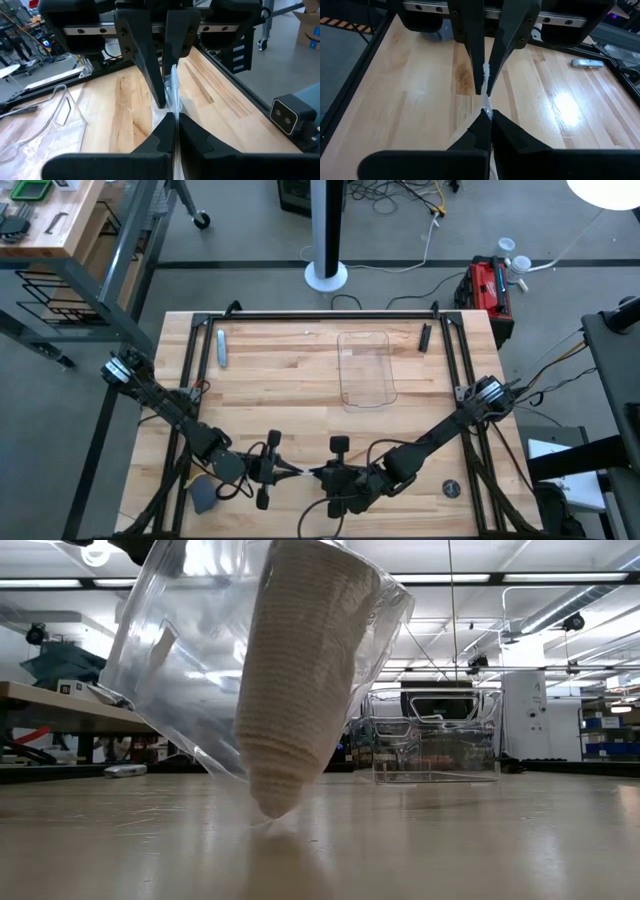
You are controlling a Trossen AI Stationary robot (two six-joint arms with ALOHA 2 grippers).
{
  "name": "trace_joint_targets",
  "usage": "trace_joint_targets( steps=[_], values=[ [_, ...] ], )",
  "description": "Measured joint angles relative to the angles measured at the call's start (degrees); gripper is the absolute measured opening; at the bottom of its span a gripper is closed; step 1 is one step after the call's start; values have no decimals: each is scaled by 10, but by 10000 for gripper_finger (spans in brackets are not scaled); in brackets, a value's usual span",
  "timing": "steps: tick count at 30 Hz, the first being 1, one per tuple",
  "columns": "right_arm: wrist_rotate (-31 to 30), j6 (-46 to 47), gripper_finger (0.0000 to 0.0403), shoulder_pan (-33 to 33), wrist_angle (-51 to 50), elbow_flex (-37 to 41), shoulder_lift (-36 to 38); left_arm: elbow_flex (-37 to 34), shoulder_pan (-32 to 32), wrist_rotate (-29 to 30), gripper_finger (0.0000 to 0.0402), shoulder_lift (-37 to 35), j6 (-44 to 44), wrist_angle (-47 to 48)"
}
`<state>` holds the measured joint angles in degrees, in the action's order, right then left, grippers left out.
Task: Roll bandage
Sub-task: Close the transparent zip bag
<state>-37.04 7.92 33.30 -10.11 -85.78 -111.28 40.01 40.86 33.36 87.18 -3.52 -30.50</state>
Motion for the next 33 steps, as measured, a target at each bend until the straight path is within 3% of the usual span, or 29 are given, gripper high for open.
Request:
trace_joint_targets(
  steps=[6, 12, 24, 33],
  values=[
    [0, 0, 0, 0, -1, 0, 0, -1, 1, 0, 21, 0, 19, 26],
    [0, 5, 0, 1, 1, 0, 0, -1, 8, 5, 2, 0, -4, 15],
    [0, 7, 0, 0, 1, 0, 0, 0, 8, -3, 17, 0, 12, 20],
    [0, 7, 0, 0, 0, 0, 0, 0, 8, 0, 2, -1, 16, 46]
  ],
)
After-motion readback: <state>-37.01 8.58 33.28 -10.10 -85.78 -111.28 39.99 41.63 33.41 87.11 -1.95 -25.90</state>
